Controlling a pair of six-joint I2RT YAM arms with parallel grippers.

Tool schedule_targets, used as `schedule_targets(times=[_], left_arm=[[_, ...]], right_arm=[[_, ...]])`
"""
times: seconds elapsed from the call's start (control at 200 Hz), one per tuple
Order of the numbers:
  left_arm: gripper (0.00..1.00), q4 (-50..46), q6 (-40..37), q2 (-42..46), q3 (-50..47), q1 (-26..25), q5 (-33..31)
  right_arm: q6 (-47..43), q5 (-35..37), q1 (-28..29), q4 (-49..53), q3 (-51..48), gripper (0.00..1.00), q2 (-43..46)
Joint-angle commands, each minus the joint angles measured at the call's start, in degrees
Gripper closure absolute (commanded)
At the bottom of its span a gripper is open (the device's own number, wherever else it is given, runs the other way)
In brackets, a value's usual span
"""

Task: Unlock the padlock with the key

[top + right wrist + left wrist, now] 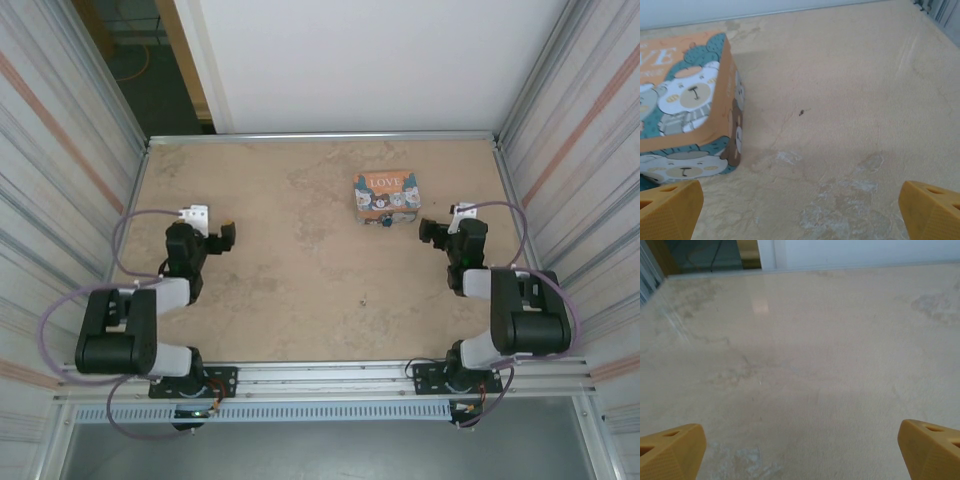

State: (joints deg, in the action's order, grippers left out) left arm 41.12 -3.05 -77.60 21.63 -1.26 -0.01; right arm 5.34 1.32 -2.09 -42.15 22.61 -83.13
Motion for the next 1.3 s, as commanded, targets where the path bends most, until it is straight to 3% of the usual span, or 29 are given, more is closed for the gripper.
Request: schedule_targets(times=[0.0, 0.135, 0.281, 0.381, 0.481, 0.872, 1.102, 1.298], left_arm=[[0.01, -5.6, -0.4, 6.9, 0.8, -1.2, -2.1], [0.01, -12.9, 7.2, 11.8, 3.8, -1.8, -2.1], [0.01, -23.1, 16.6, 11.8, 10.7, -1.8, 5.7], [0.01, -24.1, 23.2, 9.9, 13.4, -2.0, 11.6], [0.01, -23.0, 28.1, 7.1, 15.3, -4.7, 13.2], [0.01, -24.4, 35.0, -16.4, 34.4, -22.2, 14.3], [0.01, -24.1, 38.9, -30.8, 47.5, -27.1, 19.0], [0.01, -22.7, 42.7, -39.5, 55.0, -28.4, 22.5]], right_arm=[[-0.3, 0.5, 0.5, 4.8, 0.0, 0.01, 6.2], [1.6, -1.0, 0.5, 13.2, 1.7, 0.01, 12.3], [6.8, -7.0, -0.4, 23.2, 6.5, 0.01, 15.3], [12.1, -14.1, -2.0, 29.0, 11.3, 0.01, 14.3], [15.9, -18.9, -2.7, 31.7, 15.2, 0.01, 11.5], [23.9, -31.2, -2.9, 33.9, 28.6, 0.01, -6.7], [24.0, -36.5, -2.7, 33.6, 34.2, 0.01, -15.9], [22.4, -36.8, -2.7, 34.5, 37.0, 0.01, -20.3]])
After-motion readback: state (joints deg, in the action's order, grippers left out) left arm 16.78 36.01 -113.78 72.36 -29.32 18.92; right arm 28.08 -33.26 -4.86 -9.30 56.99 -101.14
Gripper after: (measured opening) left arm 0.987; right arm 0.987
